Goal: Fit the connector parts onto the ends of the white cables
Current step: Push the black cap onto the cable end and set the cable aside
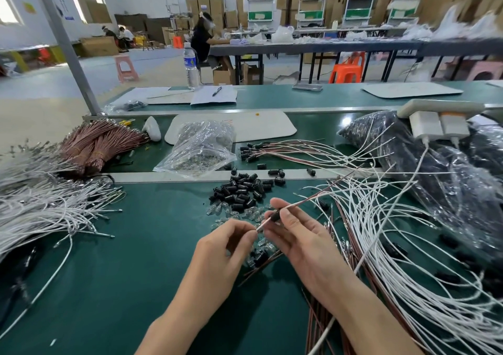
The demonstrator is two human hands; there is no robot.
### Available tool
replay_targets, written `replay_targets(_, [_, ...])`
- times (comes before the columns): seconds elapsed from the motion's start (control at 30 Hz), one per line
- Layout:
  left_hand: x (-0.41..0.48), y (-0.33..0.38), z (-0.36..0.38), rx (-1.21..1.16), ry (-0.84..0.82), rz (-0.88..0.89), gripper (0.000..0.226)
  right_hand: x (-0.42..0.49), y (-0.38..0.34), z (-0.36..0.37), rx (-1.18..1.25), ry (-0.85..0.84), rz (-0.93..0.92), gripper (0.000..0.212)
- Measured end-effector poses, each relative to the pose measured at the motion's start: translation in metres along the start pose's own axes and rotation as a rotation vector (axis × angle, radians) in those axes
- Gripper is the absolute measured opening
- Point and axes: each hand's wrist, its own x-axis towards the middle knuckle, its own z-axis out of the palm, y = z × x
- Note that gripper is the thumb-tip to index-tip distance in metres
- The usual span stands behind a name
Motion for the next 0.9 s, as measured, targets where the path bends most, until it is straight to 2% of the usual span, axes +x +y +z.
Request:
replay_targets(0.1, [-0.0002,0.0027,0.0001,-0.017,-0.005,-0.006,0.008,-0.0016,0.0044,0.0010,-0.092,-0.026,0.009,0.029])
replay_targets(0.2, [0.0000,0.0051,0.0003,-0.040,-0.002,-0.024,0.014,-0.0035,0.0082,0.0028,-0.173,-0.053,0.027,0.027])
replay_targets(0.37, [0.0004,0.0100,0.0021,-0.117,0.009,-0.043,0.009,-0.0046,0.0107,0.0015,-0.323,-0.070,-0.051,0.028])
replay_targets(0.53, [0.0004,0.0073,0.0012,-0.228,0.010,-0.128,0.016,-0.0029,0.0093,-0.0010,-0.310,-0.007,-0.138,0.019])
replay_targets(0.67, [0.0012,0.0056,-0.0016,-0.184,-0.002,-0.125,0.009,-0.0013,0.0086,-0.0028,-0.291,0.010,-0.162,0.020])
replay_targets(0.9, [0.0007,0.0068,-0.0017,-0.137,-0.022,-0.110,0.013,-0.0011,0.0087,-0.0040,-0.291,-0.014,-0.156,0.021])
